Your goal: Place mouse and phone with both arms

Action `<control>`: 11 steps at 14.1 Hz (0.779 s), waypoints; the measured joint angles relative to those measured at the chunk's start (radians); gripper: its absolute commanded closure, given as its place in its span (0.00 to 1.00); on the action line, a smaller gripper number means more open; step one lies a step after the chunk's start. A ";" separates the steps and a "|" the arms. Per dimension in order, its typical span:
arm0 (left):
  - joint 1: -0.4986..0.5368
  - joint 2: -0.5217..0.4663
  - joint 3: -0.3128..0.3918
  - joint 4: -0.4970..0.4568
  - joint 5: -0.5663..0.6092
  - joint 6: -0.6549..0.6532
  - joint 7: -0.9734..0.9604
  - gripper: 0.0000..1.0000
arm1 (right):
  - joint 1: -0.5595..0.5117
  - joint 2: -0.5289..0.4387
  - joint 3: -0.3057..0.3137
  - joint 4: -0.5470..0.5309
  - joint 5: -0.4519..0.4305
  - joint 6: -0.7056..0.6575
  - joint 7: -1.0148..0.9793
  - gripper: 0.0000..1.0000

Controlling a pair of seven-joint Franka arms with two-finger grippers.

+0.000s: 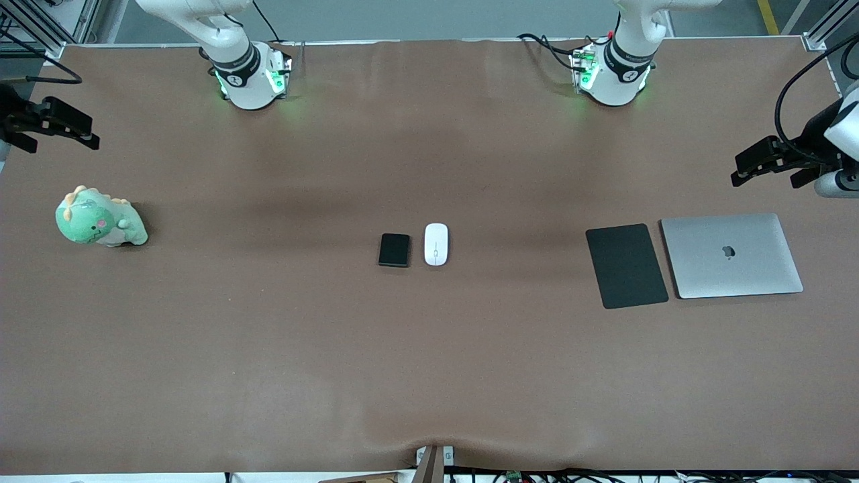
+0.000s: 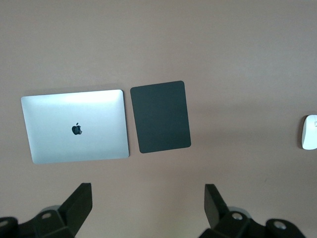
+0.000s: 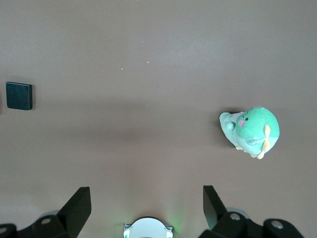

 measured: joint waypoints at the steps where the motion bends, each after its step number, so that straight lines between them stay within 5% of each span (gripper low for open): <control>1: 0.000 0.000 -0.001 0.003 0.000 0.000 0.000 0.00 | 0.011 0.000 0.000 0.000 0.000 0.000 0.000 0.00; 11: 0.000 0.000 -0.008 0.004 0.000 -0.001 -0.015 0.00 | 0.053 0.021 -0.007 0.047 0.086 0.004 0.000 0.00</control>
